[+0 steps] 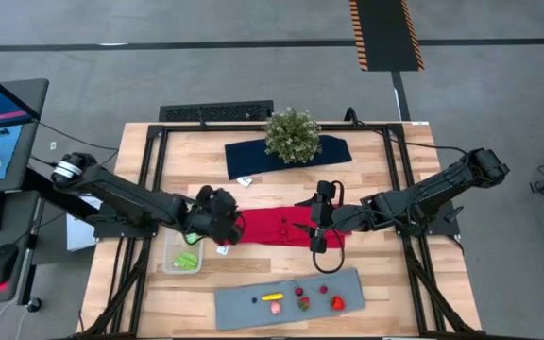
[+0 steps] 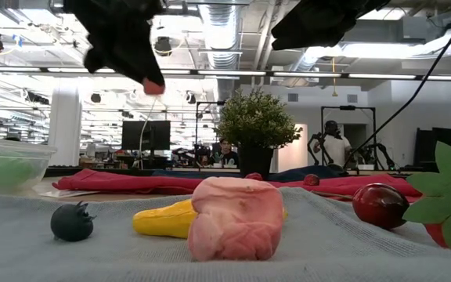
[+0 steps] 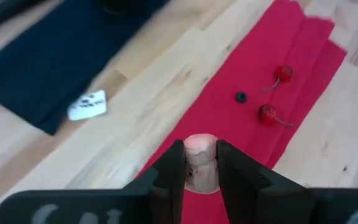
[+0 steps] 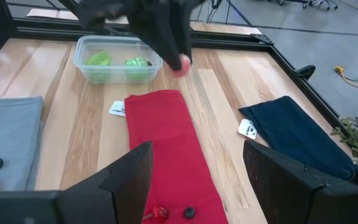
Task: Pick and placing Produce into tupperware
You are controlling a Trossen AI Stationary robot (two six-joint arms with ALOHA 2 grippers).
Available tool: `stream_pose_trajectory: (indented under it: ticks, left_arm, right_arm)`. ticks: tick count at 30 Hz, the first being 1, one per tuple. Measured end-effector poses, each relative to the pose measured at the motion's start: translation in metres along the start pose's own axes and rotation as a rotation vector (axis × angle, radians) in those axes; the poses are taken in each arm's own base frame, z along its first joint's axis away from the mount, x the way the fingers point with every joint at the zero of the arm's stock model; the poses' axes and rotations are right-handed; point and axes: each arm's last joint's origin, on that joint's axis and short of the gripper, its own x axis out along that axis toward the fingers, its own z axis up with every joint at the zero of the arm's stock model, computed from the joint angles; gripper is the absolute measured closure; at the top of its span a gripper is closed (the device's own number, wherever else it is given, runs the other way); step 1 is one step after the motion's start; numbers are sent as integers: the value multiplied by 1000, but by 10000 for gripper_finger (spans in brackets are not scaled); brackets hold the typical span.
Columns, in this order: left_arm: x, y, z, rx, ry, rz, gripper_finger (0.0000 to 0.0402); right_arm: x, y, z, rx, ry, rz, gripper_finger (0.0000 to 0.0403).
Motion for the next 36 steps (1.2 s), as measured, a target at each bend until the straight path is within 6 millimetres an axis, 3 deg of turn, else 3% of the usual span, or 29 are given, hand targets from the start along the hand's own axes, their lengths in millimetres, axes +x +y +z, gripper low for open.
stream_pose_trajectory:
  ticks: [9,17,27,36]
  left_arm:
    - [-43,5,-21,-42,-116,79,334]
    - [-67,6,-47,-116,-133,80,333]
    - [-88,12,-82,-229,-113,115,333]
    - [-91,10,-117,-271,-46,221,333]
  right_arm:
    - [0,0,0,0,0,0,128]
    - [0,0,0,0,0,0,128]
    - [0,0,0,0,0,0,128]
    - [0,0,0,0,0,0,128]
